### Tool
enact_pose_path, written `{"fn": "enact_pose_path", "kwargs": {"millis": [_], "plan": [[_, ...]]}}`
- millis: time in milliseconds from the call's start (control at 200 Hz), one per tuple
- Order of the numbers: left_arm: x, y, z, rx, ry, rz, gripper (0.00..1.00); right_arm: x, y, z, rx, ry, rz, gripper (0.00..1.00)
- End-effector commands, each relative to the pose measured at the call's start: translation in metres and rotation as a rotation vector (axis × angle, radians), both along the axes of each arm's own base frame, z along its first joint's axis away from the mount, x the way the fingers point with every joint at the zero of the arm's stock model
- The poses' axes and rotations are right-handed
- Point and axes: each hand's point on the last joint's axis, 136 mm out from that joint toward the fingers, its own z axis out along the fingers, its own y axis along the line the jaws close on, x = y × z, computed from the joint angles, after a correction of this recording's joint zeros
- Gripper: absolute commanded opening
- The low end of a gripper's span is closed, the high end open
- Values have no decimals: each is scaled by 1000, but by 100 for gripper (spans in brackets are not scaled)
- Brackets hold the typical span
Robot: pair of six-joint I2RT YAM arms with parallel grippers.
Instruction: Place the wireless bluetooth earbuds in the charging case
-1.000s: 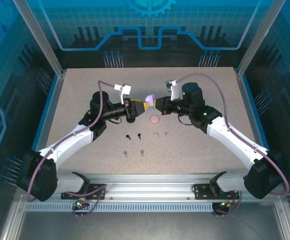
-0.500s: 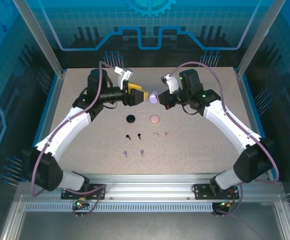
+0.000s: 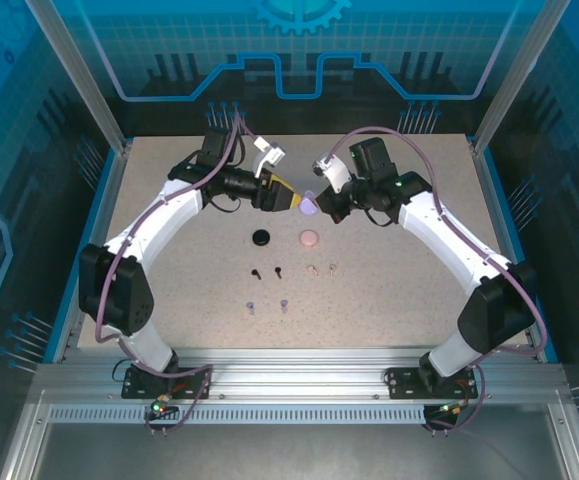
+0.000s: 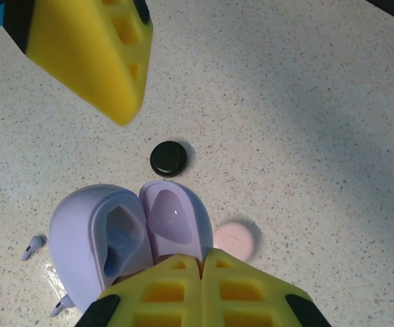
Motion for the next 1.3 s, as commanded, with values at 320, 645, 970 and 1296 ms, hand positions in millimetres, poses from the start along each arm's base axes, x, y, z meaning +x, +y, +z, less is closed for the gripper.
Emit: {"fn": "enact_pose_path", "kwargs": {"millis": [320, 645, 970, 1296], "plan": [[-9, -2, -15, -10, 73, -79, 56, 5, 27, 4, 1, -12, 59, 0], [-9, -3, -19, -15, 88, -91, 45, 6, 29, 4, 18, -6, 58, 0], [-13, -6, -23, -19, 114, -113, 39, 7, 32, 5, 31, -7, 62, 0], [-11, -11, -25, -17, 112, -119, 35, 6, 34, 5, 47, -2, 66, 0]]}}
